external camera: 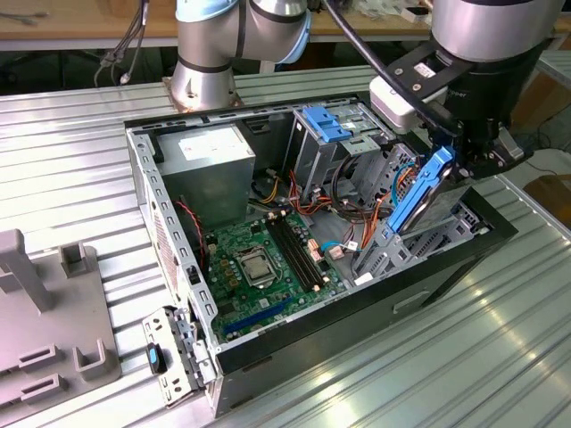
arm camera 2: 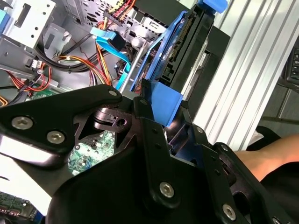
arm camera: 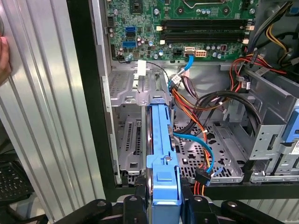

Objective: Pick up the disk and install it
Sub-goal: 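Pick up the disk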

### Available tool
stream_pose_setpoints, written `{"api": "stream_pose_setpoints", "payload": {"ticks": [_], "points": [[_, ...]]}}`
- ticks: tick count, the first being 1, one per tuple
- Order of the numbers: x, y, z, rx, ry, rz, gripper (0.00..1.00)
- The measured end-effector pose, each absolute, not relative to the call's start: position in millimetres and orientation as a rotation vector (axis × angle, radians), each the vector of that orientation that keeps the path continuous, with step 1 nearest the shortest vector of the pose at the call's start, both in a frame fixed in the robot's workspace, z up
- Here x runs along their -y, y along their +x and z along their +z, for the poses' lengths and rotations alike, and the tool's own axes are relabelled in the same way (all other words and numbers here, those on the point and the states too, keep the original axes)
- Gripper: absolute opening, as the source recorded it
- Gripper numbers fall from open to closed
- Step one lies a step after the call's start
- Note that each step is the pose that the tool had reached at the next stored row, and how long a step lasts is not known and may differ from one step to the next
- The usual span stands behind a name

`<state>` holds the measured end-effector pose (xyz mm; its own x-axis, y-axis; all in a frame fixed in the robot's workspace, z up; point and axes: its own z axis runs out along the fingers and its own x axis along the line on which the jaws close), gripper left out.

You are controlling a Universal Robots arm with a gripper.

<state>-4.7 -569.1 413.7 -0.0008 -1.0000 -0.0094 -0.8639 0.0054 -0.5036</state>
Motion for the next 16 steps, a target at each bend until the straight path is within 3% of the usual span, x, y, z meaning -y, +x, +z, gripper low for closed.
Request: {"api": "stream_pose_setpoints", "payload": {"ticks": [16], "points": [[573, -5, 386, -1.922, -1.907, -0.493, 0.37]]}}
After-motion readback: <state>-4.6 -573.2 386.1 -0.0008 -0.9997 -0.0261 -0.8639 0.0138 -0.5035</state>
